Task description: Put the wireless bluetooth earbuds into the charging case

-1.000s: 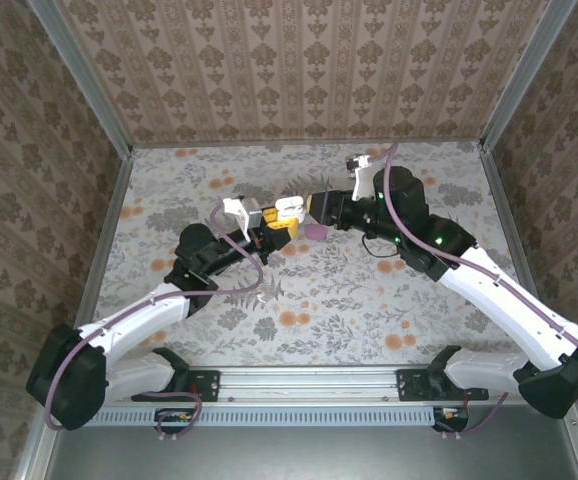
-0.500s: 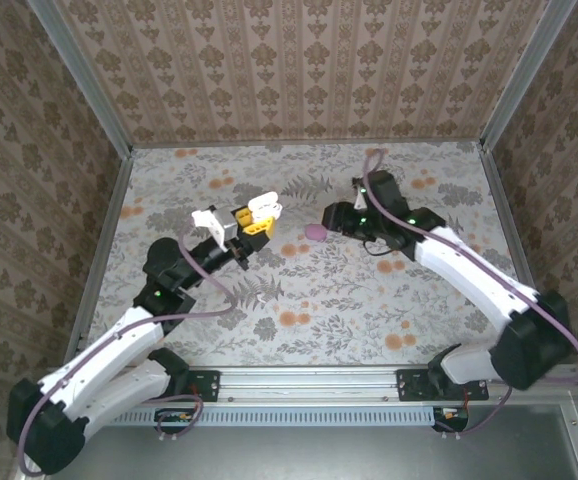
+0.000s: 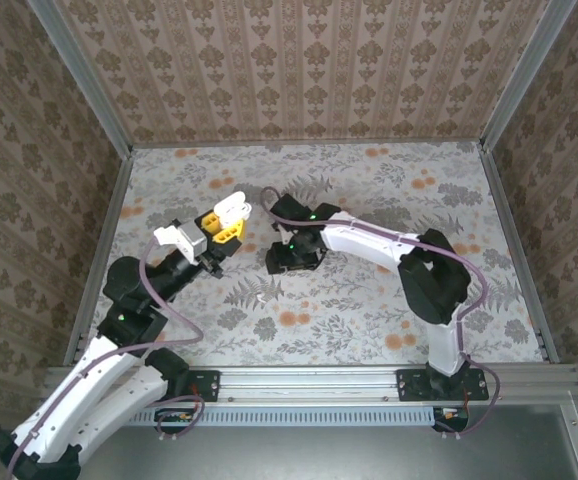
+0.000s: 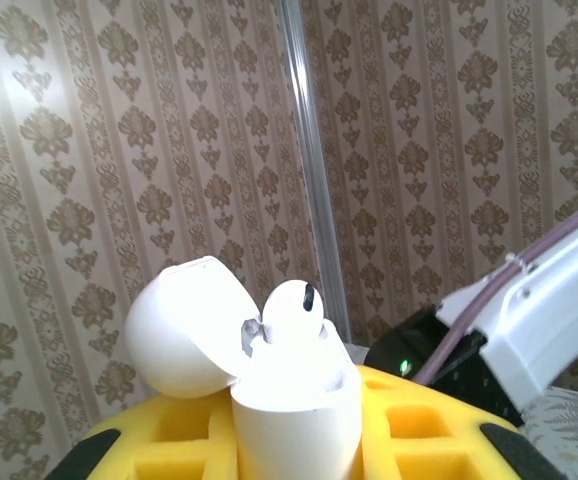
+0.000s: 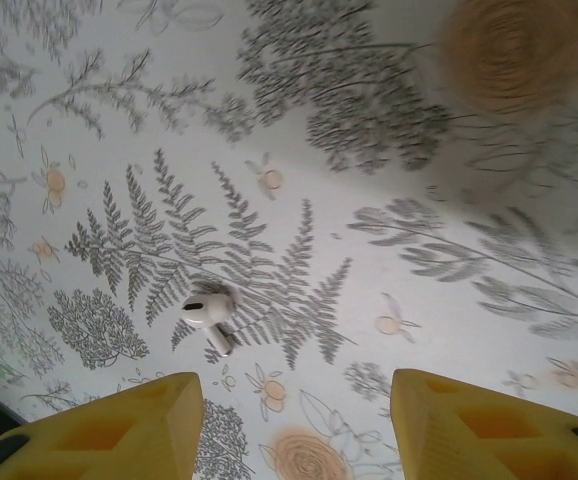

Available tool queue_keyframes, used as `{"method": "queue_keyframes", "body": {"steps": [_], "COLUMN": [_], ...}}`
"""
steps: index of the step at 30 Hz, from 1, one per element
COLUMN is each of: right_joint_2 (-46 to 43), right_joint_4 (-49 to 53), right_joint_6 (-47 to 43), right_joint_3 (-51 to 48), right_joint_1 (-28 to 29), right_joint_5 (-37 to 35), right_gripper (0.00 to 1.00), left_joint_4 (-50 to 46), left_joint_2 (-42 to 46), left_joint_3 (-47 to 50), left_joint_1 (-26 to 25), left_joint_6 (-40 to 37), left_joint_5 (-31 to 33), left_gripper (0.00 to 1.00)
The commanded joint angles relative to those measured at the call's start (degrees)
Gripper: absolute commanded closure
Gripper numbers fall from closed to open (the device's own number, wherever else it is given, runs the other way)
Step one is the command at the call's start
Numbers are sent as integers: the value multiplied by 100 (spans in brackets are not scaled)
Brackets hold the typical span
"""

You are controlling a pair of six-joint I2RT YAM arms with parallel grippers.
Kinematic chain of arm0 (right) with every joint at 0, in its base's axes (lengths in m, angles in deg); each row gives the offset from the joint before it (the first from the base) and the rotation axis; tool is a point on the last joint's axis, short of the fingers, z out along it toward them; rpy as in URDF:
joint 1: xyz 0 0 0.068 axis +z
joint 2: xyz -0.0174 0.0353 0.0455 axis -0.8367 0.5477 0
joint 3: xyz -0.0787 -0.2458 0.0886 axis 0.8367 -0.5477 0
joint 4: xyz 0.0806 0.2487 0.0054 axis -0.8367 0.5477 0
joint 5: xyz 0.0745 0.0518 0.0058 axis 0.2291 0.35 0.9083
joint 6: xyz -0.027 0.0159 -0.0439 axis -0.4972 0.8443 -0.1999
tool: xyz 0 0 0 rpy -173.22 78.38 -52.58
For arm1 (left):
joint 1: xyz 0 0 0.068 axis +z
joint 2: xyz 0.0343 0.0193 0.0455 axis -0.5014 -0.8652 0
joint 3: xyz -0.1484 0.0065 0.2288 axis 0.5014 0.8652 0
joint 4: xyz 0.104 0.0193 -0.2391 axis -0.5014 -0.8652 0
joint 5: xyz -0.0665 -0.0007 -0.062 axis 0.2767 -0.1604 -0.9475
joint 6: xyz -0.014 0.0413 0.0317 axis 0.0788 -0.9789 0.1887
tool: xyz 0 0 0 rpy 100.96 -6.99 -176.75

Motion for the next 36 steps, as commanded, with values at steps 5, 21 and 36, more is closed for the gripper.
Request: {"method": "queue_keyframes", "body": {"steps": [5,21,36], "right_joint_2": [710,1699,2188], "right_joint_4": [531,1171,1644], "right_joint_6": [-175,-340,-516], "right_joint_3": [533,1717,2219], "right_joint_1": [368,783,1021], "right_joint_5": [-3,-191,-672], "right_gripper": [48,51,57], "left_joint_4": [-396,-423,-346], "left_joint_2": [221,212,84], "left_joint_3": [-395,-493,-495], "left_joint_1": [42,43,47], "left_joint_6": [-361,-444,-399], "left_joint_5": [122,49,-17], "left_gripper": [97,96,96]}}
